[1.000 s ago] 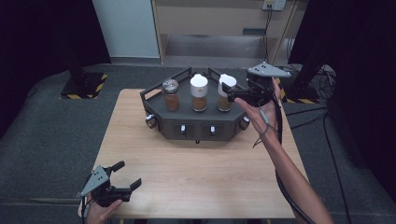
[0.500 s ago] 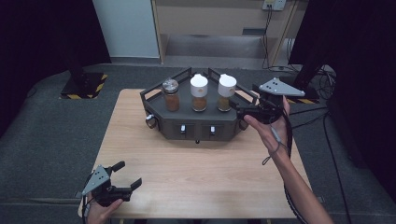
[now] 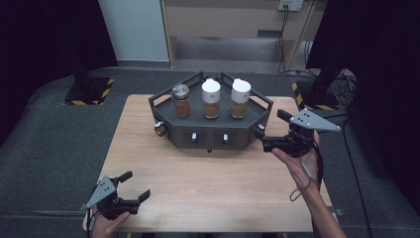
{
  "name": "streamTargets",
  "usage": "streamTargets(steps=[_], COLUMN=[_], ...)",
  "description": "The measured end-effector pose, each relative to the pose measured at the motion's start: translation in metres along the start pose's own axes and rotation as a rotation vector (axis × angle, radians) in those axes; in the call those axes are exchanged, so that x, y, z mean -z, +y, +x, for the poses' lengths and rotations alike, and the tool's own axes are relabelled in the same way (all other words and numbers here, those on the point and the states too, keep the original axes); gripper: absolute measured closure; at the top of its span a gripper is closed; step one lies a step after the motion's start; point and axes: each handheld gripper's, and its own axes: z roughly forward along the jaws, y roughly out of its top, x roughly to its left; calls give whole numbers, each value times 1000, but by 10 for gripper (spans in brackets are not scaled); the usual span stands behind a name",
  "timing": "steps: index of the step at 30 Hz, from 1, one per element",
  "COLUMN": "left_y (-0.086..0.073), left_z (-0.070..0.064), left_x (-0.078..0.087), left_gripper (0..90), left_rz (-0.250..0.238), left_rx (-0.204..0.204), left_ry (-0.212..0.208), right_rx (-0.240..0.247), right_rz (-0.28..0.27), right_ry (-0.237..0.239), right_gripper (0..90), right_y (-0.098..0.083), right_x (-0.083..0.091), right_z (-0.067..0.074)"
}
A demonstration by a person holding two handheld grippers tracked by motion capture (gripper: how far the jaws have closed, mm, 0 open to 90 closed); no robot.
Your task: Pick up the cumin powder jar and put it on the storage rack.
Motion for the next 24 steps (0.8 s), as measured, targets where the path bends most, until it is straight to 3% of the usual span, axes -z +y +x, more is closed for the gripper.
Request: streamTargets(steps=[11, 24], left_y=[0, 1], left_z=[0, -2], left_x=[0, 0], left_gripper=[4, 3], left_rz=[2, 10], left_rx=[2, -5], left_ry=[5, 9], right_rx=[-13, -22], right_rz=[-11, 44], right_ry=[9, -9], right_gripper=[15, 16], right_y=[-41, -99], right_x=[37, 68], right_z=[-1, 3])
